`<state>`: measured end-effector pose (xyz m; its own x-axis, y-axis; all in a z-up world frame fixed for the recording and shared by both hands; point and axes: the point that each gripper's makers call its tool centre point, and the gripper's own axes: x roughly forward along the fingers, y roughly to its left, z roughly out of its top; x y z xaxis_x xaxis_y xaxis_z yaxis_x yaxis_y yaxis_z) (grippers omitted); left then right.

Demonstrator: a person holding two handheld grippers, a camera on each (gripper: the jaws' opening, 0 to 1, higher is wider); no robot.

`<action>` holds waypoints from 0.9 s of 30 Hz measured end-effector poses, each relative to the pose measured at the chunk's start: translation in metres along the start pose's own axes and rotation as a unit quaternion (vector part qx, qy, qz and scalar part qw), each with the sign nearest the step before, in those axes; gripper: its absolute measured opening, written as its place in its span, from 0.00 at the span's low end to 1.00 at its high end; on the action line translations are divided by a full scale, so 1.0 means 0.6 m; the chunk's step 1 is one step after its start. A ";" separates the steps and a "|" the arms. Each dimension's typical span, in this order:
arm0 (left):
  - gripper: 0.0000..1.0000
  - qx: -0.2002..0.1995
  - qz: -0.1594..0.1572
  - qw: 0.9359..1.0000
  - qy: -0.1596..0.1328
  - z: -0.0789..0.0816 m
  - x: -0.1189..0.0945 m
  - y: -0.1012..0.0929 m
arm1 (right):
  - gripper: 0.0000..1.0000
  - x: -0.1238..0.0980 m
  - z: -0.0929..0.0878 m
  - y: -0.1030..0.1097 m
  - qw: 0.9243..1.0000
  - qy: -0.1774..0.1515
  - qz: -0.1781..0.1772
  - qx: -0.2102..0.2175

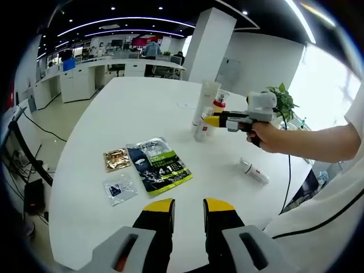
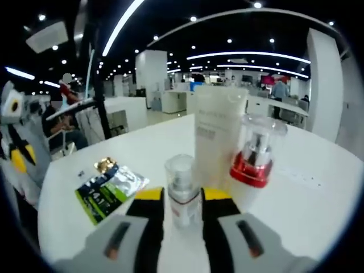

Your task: Arrange the skincare products in the storage area until every visible bottle or jar stands upright without overlapping.

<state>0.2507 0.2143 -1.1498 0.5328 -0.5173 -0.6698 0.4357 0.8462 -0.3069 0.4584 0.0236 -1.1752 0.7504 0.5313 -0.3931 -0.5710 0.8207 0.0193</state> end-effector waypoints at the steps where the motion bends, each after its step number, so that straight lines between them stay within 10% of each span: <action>1: 0.20 0.000 0.000 1.000 0.000 0.000 0.000 -0.001 | 0.23 0.000 -0.002 -0.001 1.000 0.002 -0.001 -0.001; 27: 0.20 -0.004 0.008 1.000 0.004 -0.012 0.002 -0.010 | 0.23 0.007 -0.018 -0.011 1.000 0.025 -0.009 -0.009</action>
<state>0.2436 0.2097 -1.1539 0.5339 -0.5020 -0.6804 0.4208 0.8557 -0.3011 0.4617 0.0184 -1.1872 0.7437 0.5046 -0.4385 -0.5634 0.8261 -0.0050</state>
